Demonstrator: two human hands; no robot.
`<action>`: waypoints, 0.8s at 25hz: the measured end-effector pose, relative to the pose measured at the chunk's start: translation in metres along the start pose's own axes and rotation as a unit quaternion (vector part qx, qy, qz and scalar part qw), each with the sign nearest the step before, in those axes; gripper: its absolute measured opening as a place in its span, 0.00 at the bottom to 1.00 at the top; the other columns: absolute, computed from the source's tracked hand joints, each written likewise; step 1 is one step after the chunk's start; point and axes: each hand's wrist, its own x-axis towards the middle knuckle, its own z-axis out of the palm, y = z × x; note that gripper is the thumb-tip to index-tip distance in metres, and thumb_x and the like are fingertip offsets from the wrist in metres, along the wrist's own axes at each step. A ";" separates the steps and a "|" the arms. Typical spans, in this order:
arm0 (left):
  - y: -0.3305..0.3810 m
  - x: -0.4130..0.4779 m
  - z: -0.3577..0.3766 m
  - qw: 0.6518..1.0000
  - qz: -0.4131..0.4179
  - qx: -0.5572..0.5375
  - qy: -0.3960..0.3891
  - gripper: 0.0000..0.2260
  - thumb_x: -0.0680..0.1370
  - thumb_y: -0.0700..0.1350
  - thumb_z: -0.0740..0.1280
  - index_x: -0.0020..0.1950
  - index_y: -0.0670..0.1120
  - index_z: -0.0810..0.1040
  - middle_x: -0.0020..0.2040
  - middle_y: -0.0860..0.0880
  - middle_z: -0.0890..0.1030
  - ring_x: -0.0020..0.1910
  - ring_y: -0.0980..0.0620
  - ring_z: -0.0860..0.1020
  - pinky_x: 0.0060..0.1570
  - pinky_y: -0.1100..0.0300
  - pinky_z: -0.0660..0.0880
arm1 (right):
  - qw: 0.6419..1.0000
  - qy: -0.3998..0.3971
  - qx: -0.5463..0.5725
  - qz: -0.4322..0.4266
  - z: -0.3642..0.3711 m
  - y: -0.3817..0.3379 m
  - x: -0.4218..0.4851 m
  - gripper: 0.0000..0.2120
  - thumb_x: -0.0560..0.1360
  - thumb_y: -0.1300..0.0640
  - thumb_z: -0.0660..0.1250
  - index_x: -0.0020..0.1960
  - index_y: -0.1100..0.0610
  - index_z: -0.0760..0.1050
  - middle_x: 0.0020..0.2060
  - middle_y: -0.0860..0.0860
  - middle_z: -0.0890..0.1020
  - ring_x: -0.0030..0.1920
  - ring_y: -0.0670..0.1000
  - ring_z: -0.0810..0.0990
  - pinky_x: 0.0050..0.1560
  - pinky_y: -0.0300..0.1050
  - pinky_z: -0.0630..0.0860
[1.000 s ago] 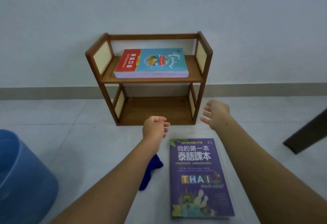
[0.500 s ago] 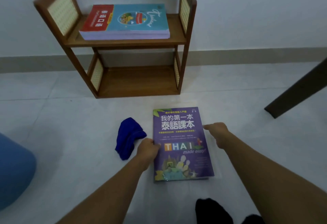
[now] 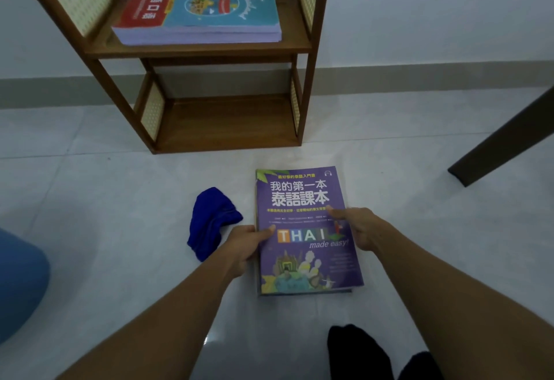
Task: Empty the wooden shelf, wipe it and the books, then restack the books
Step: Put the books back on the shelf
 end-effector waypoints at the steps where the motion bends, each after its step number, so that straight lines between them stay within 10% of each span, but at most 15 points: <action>1: 0.000 0.001 0.001 1.000 0.003 0.013 -0.001 0.08 0.75 0.41 0.71 0.52 0.40 0.77 0.52 0.42 0.83 0.44 0.47 0.82 0.38 0.59 0.78 | 1.000 -0.010 0.002 0.006 -0.001 -0.001 0.000 0.23 0.68 0.54 0.76 0.58 0.61 0.75 0.51 0.59 0.84 0.49 0.61 0.84 0.54 0.62 0.78; 8: 0.007 -0.003 -0.007 0.998 0.044 0.036 0.014 0.17 0.75 0.35 0.69 0.59 0.44 0.68 0.55 0.41 0.80 0.46 0.46 0.80 0.40 0.54 0.79 | 0.999 -0.037 0.014 0.014 -0.010 -0.015 -0.011 0.18 0.70 0.54 0.75 0.55 0.61 0.74 0.47 0.58 0.83 0.45 0.59 0.83 0.42 0.55 0.80; 15: 0.037 -0.017 0.000 0.977 0.197 0.075 0.017 0.14 0.78 0.38 0.65 0.59 0.49 0.64 0.52 0.48 0.79 0.48 0.53 0.80 0.42 0.55 0.80 | 0.980 -0.093 0.075 -0.161 -0.020 -0.050 -0.037 0.22 0.71 0.63 0.72 0.63 0.55 0.72 0.53 0.57 0.83 0.53 0.58 0.83 0.40 0.57 0.82; 20: 0.051 -0.020 0.014 0.948 0.278 0.136 0.074 0.18 0.77 0.34 0.65 0.60 0.50 0.64 0.55 0.50 0.77 0.54 0.52 0.77 0.50 0.50 0.79 | 0.959 -0.140 0.022 -0.247 -0.032 -0.075 -0.060 0.29 0.61 0.67 0.75 0.62 0.63 0.76 0.54 0.60 0.83 0.59 0.62 0.79 0.56 0.62 0.77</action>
